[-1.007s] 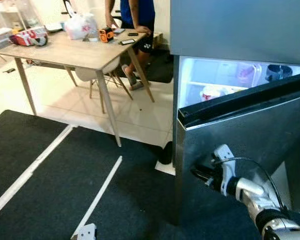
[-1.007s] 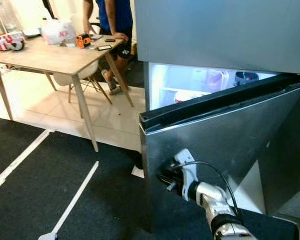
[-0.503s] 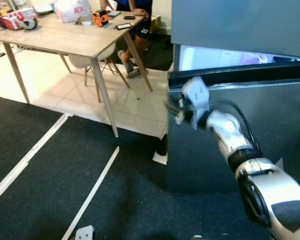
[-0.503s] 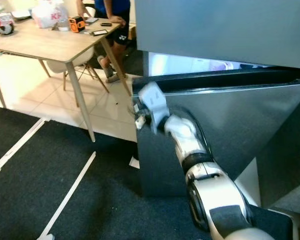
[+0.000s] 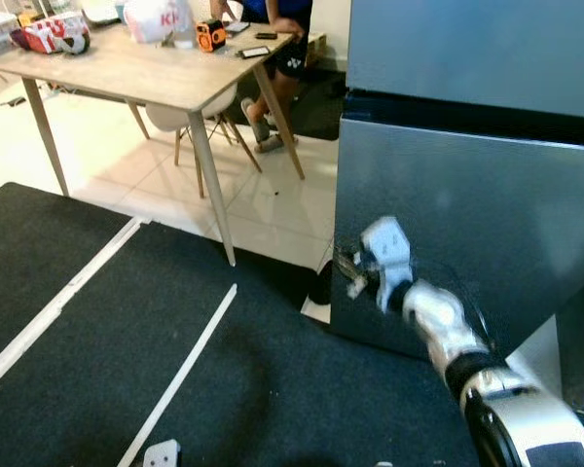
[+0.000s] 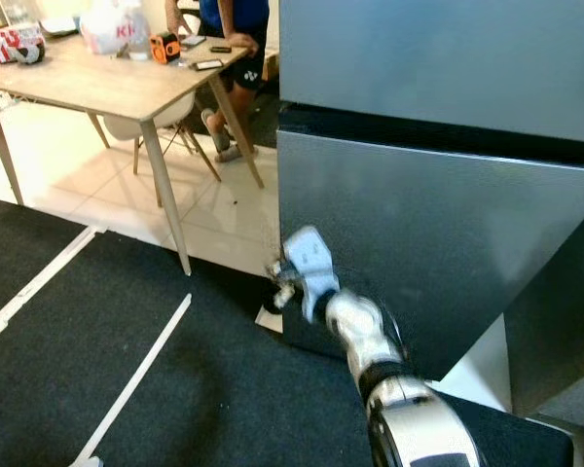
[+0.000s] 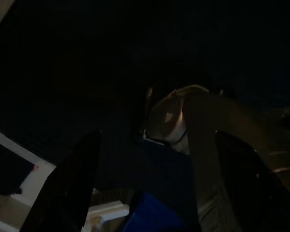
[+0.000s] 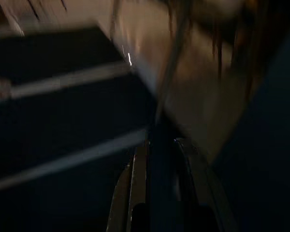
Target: Restocking fridge
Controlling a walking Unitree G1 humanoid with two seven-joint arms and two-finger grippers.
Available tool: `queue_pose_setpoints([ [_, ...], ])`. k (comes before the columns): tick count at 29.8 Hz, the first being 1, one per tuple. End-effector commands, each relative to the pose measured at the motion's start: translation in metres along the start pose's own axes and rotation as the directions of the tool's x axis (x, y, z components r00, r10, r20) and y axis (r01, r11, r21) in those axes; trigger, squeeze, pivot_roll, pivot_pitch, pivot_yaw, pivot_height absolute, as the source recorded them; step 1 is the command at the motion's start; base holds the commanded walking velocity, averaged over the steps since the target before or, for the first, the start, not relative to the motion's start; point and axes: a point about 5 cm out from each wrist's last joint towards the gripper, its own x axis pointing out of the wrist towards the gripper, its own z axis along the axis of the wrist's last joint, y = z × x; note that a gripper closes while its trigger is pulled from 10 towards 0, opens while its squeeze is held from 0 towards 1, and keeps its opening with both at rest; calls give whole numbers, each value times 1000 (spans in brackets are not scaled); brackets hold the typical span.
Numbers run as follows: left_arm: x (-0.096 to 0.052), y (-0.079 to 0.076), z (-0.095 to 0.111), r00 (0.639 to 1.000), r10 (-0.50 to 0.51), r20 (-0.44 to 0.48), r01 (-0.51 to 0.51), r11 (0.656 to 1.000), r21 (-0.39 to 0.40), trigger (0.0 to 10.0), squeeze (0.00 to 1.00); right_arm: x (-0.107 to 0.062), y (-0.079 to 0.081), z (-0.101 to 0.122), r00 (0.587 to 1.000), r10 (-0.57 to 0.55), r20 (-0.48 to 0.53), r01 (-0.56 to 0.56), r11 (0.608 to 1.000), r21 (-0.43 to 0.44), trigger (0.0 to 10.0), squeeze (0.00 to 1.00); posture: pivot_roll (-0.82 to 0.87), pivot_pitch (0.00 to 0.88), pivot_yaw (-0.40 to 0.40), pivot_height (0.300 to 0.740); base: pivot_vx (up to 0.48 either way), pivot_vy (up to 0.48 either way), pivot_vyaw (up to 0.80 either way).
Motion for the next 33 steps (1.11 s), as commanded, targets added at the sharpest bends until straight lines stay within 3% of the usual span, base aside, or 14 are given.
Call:
queue_pose_setpoints([
  [1, 0, 3, 2, 1000, 14, -6, -14, 1000, 12, 10000, 0, -15, -1, -38, 987, -66, -149, 75, 996, 56, 10000, 0, -14, 15, 17, 740, 0, 0, 0],
  [2, 0, 2, 3, 1000, 13, -3, -13, 1000, 15, 10000, 0, -25, -1, -56, 973, -92, -211, 111, 991, 78, 10000, 0, -14, 15, 17, 740, 0, 0, 0],
  [3, 0, 2, 3, 1000, 13, -3, -13, 1000, 15, 10000, 0, -25, -1, -56, 973, -92, -211, 111, 991, 78, 10000, 0, -14, 15, 17, 740, 0, 0, 0],
  [5, 2, 1, 7, 1000, 13, 4, -13, 1000, 19, 10000, 0, -51, 1, -97, 921, -156, -358, 211, 970, 120, 10000, 0, -15, 10, 18, 740, 0, 0, 0],
  [7, 2, 1, 8, 1000, 13, 5, -13, 1000, 20, 10000, 0, -59, 2, -108, 904, -169, -393, 240, 961, 138, 10000, 0, -19, 6, 20, 740, 0, 0, 0],
  [9, 2, 2, 9, 1000, 19, 5, -19, 999, 31, 10000, 0, -86, 8, -141, 833, -214, -510, 340, 925, 168, 10000, 0, -20, 1, 24, 740, 0, 0, 0],
  [11, 2, 3, 9, 1000, 26, 2, -27, 999, 43, 10000, 0, -102, 14, -158, 785, -232, -574, 395, 902, 176, 10000, 0, -21, 1, 26, 740, 0, 0, 0],
  [17, 1, 5, 10, 999, 54, 7, -54, 996, 65, 10000, 0, -125, 26, -181, 715, -227, -661, 440, 881, 174, 10000, 0, -17, 0, 23, 740, 0, 0, 0],
  [24, 2, 5, 10, 999, 49, 10, -49, 998, 41, 10000, 0, -125, 27, -182, 710, -229, -666, 452, 873, 182, 10000, 0, -18, 0, 26, 740, 0, 0, 0],
  [28, 1, 6, 10, 999, 51, -12, -49, 995, 84, 10000, 0, -117, 23, -174, 727, -229, -647, 439, 880, 182, 10000, 0, -19, 0, 22, 740, 0, 0, 0],
  [33, 1, 5, 9, 999, 45, -17, -43, 995, 95, 10000, 0, -117, 25, -175, 726, -216, -653, 430, 883, 186, 10000, 0, -18, 0, 18, 740, 174, 0, 0],
])
